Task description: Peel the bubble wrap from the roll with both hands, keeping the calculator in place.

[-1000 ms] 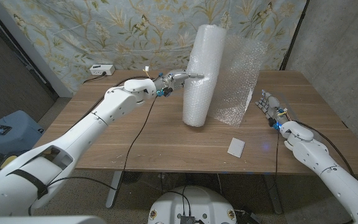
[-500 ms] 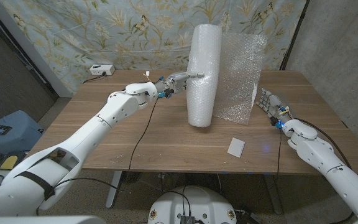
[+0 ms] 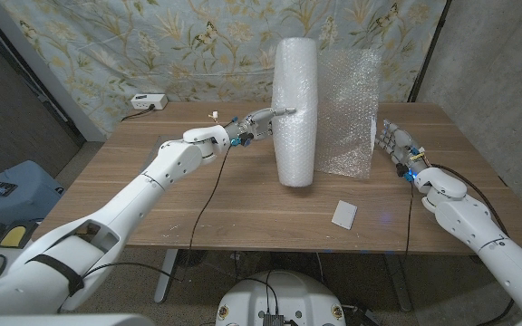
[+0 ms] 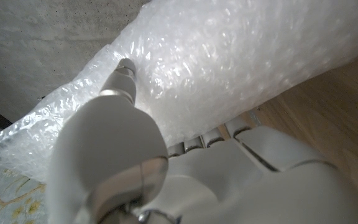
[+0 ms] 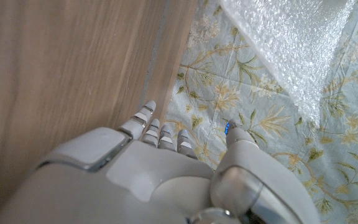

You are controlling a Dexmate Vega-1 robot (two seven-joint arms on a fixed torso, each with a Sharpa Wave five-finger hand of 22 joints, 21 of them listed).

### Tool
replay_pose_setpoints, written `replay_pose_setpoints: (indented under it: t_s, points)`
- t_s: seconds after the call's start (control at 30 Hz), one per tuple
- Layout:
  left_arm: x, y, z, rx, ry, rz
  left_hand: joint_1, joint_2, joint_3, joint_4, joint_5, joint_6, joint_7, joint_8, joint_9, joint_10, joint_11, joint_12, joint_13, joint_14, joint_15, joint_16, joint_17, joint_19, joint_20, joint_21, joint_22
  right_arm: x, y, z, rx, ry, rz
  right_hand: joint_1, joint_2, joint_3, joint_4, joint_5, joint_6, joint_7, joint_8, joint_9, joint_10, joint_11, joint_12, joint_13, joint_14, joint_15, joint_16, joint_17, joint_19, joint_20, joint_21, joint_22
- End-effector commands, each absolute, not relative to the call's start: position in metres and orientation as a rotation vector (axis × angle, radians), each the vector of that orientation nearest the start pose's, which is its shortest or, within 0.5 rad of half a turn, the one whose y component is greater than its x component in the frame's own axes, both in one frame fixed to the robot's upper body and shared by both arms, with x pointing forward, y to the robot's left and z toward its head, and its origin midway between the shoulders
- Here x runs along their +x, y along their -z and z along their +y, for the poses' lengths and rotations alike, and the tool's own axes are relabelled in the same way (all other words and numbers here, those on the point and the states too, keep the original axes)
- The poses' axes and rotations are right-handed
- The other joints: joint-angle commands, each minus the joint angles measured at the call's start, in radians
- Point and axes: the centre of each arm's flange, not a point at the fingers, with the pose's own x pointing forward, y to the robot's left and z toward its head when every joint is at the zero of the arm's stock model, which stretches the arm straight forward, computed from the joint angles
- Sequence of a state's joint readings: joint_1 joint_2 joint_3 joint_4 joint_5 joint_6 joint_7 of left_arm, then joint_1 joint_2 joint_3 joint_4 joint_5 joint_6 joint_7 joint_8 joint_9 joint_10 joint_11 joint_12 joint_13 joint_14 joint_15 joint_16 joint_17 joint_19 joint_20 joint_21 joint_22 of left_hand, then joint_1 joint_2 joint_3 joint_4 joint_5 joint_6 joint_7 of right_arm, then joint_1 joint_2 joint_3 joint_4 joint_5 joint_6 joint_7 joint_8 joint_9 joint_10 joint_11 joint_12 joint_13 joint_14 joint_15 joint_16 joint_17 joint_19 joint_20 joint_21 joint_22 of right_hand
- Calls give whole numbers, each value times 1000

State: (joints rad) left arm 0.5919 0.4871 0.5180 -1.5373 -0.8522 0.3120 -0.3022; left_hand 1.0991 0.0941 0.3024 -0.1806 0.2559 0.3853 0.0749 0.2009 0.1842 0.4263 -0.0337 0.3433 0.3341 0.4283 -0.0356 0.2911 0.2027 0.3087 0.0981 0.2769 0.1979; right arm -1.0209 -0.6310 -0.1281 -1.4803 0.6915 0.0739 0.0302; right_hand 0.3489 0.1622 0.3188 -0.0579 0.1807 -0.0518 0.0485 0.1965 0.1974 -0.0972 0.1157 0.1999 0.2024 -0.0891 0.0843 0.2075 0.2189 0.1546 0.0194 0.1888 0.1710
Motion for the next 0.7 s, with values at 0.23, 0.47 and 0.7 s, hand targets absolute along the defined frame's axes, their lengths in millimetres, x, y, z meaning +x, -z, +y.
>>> replay_pose_setpoints:
  t_s: [0.23,0.47,0.7]
  points:
    - [633,-33,140,-202,852,-244,-2,1,27,22,15,4,2,2,5,11,2,3,4,5,2,-1,2,-3,-3,0,3,610,30,-387,-26,-107,-450,-8,0,7,-1,1,-4,-3,4,2,-13,5,3,4,-19,11,0,1,-13,-4,1,2]
    - [634,-29,143,-257,861,-238,-3,-1,28,21,18,6,1,3,5,12,4,2,5,7,0,-3,3,-3,-4,0,4,609,25,-390,-41,-110,-447,-9,-3,7,-2,0,-4,-2,3,2,-12,5,4,4,-25,12,-2,1,-18,-1,0,2]
    - [636,-30,145,-286,882,-231,-4,-4,29,21,21,11,0,5,5,23,2,4,6,13,-2,-3,3,-3,-6,0,4,605,19,-390,-68,-113,-447,-12,-7,5,-2,-1,-3,-1,4,2,-9,5,5,4,-28,17,-2,1,-21,2,0,2]
